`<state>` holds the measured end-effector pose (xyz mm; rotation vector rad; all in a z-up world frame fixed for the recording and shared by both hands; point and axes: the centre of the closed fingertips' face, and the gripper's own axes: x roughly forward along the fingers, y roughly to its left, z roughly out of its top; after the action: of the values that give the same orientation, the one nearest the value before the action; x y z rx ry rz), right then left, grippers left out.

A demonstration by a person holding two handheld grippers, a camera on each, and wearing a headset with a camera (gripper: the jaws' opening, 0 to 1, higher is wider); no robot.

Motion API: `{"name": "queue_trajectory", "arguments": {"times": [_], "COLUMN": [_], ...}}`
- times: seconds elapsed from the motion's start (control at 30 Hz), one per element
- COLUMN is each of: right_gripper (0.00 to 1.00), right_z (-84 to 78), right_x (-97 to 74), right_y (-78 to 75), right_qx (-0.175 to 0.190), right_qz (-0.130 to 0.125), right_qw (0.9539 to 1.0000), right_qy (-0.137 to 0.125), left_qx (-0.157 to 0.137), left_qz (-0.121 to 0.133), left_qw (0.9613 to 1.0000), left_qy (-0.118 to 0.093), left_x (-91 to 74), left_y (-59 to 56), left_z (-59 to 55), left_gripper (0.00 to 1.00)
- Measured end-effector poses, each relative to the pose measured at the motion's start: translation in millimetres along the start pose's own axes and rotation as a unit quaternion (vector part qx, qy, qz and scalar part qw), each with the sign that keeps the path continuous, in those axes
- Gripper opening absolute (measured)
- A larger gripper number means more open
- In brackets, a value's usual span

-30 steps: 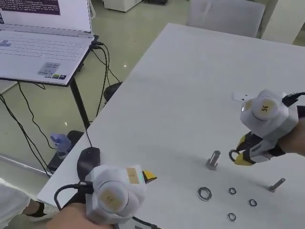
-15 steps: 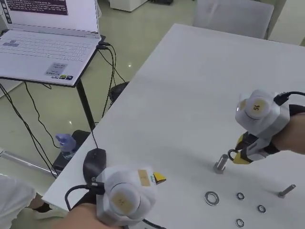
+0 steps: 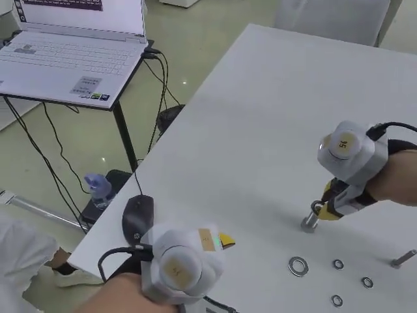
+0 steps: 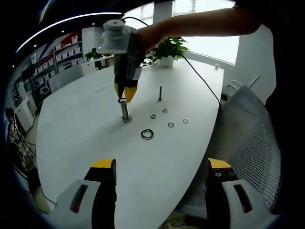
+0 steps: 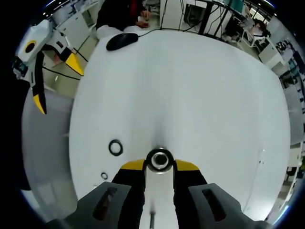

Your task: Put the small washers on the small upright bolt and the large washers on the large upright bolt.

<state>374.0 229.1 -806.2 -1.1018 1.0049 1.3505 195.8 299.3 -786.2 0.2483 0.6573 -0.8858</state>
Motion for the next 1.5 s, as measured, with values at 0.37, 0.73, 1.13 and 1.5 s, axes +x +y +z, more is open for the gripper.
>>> {"name": "queue_trajectory", "arguments": {"times": [0.37, 0.73, 1.13, 1.5], "right_gripper": [0.21, 0.21, 0.21, 0.22], "right_z": [-1.5, -4.6, -7.5, -11.2], "right_x": [10.3, 24.4, 38.8, 47.9], "right_y": [0.1, 0.7, 0.9, 0.8], "right_qx": [-0.005, -0.011, -0.013, -0.015], "right_qz": [0.007, 0.012, 0.015, 0.014], "right_qw": [0.9998, 0.9994, 0.9990, 0.9987], "right_qy": [0.016, 0.031, 0.039, 0.046], "left_qx": [-0.002, -0.005, -0.008, -0.008], "left_qz": [0.004, 0.001, 0.003, 0.002], "left_qw": [1.0000, 1.0000, 1.0000, 1.0000], "left_qy": [-0.007, -0.003, -0.002, -0.005], "left_x": [-3.5, -2.7, -2.5, -3.6], "left_y": [3.1, -0.3, 0.3, -2.8], "left_z": [4.9, 0.7, -1.1, -0.2], "left_gripper": [0.75, 0.75, 0.74, 0.74]}}
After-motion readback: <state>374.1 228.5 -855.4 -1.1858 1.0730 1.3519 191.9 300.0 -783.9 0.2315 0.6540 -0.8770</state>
